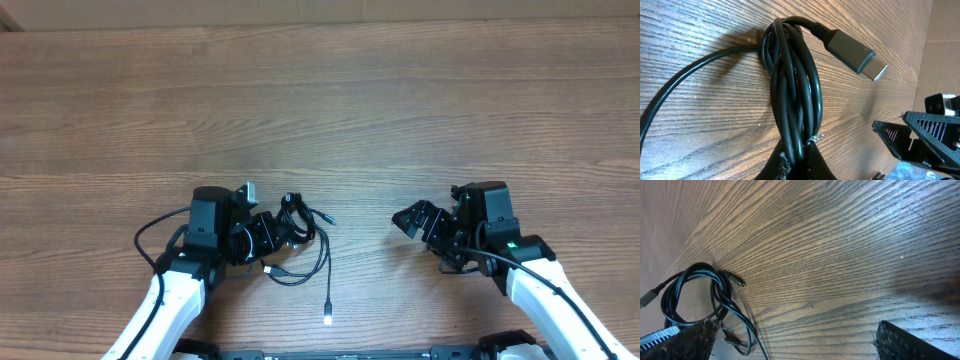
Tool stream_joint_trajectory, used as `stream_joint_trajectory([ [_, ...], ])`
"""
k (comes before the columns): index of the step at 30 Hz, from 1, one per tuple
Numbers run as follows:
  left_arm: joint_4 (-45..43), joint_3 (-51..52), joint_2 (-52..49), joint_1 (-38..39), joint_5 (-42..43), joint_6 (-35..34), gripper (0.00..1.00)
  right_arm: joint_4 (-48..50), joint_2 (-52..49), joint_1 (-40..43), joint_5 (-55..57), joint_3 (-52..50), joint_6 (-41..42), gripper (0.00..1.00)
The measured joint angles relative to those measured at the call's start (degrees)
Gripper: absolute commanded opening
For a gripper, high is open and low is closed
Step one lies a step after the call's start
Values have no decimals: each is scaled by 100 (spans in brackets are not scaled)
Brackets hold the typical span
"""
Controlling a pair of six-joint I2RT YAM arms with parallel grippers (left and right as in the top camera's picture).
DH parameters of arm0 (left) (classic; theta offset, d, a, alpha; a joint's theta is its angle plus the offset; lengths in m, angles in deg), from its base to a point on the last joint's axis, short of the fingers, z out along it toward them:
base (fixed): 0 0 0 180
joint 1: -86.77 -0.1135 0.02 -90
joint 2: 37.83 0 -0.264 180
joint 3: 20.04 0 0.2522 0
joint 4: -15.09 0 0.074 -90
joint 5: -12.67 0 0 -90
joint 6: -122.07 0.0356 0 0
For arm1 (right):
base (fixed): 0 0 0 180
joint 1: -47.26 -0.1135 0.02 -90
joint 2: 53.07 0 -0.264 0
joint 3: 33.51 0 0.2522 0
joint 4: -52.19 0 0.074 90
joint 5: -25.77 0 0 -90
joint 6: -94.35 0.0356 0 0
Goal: Untangle cables
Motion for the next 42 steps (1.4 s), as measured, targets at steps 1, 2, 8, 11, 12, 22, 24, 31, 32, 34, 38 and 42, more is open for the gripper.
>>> stream_joint_trajectory([
  [1, 0, 0, 0, 0, 0, 0, 4, 4, 0, -2, 0, 0, 0, 100],
  [2, 0, 0, 0, 2, 0, 0, 4, 2, 0, -2, 0, 0, 0, 100],
  [8, -63, 0, 0, 251, -68, 0, 4, 2, 0, -2, 0, 0, 0, 100],
  [11, -66, 0, 0, 437, -251, 2, 5, 4, 0, -2, 0, 0, -2, 100],
  [12, -66, 0, 0, 494, -306, 2, 4, 2, 0, 0, 2, 0, -2, 100],
  [22, 37, -2, -284, 826, -1213, -61, 71, 2, 0, -2, 0, 0, 0, 100],
  [24, 76, -2, -431, 826, -1355, -76, 59, 0, 0, -2, 2, 0, 0, 100],
  [31, 645, -79, -850, 787, -2022, -90, 4, 4, 0, -2, 0, 0, 0, 100],
  [32, 728, -116, -850, 763, -2065, -94, 4, -2, 0, -2, 0, 0, 0, 100],
  [34, 946, -173, -837, 678, -2116, -138, 5, 2, 0, -2, 0, 0, 0, 100],
  [38, 1488, -184, -697, 223, -2227, -195, 41, 2, 0, -2, 0, 0, 0, 100],
  [42, 1513, -181, -286, -111, -1912, 116, 100, 2, 0, 0, 0, 0, -2, 100],
])
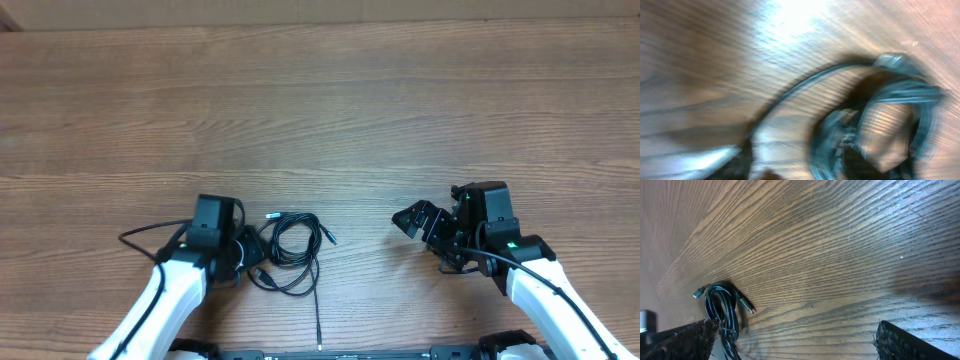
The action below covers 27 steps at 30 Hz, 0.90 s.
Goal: Untangle cables
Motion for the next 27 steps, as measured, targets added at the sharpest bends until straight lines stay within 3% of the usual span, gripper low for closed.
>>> stream_joint_trajectory([
  [8, -11, -166, 1355, -31, 1043, 682, 99, 0, 0, 0, 2, 0, 2, 100],
  [12, 9, -190, 1884, -31, 1143, 422, 100, 0, 0, -2, 2, 0, 0, 100],
  [21, 284, -214, 1561, 131, 1215, -1919, 94, 0, 0, -2, 0, 0, 0, 100],
  [24, 599, -216, 1176, 330, 1182, -3169, 78, 0, 0, -2, 2, 0, 0, 100],
  [27, 597, -216, 774, 664, 1099, -4238, 72, 0, 0, 0, 2, 0, 4, 100],
])
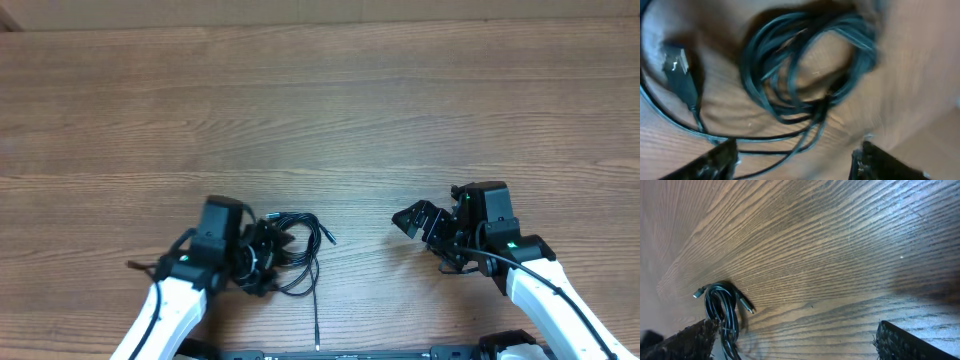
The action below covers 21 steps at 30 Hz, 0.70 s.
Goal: Untangle cables
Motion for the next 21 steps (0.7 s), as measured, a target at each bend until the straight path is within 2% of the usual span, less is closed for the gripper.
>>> stream_joint_trajectory([
  [4, -321, 0, -608, 415, -356, -999, 70, -2, 0, 0, -2, 0, -2, 100],
  [9, -767, -2, -1314, 570, -798, -1478, 65, 0, 0, 0, -2, 0, -7, 100],
  [11, -901, -22, -1543, 573, -833, -1576, 55, 0, 0, 0, 0, 0, -4, 100],
  [15, -1202, -136, -1845, 573, -885, -1705, 12, 0, 0, 0, -4, 0, -2, 100],
  [16, -1257, -164, -1943, 573, -870, -1722, 4, 0, 0, -2, -2, 0, -4, 100],
  [21, -1364, -214, -2072, 573, -826, -1327, 4, 0, 0, 0, 0, 0, -7, 100],
])
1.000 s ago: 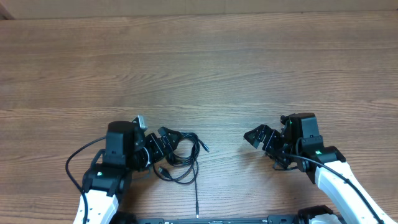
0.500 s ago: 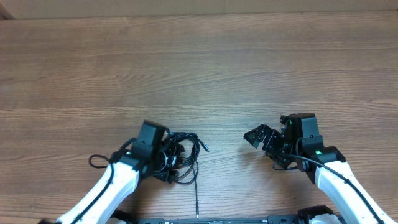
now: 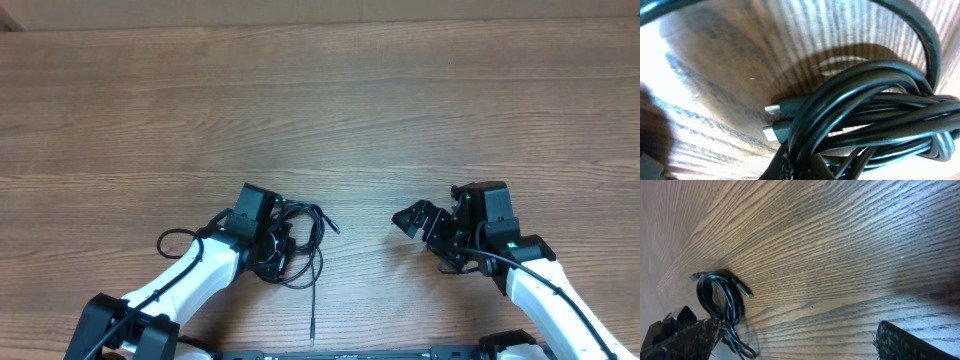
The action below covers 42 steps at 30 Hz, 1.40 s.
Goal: Untangle cables
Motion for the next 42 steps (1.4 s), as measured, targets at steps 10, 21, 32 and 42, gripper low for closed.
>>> stream_joint_trajectory([
  [10, 686, -61, 1054, -444, -282, 2828, 4, -2, 0, 0, -2, 0, 4, 100],
  [21, 1624, -525, 3960, -468, -321, 5077, 4, 348, 0, -2, -66, -9, 4, 100],
  [32, 1836, -525, 4636, -468, -293, 5552, 4, 286, 339, -374, -3578, -15, -1602, 86],
  [42, 1766, -525, 4636, -468, 433, 6610, 4, 140, 2599, -1375, -2479, 256, -2065, 86],
])
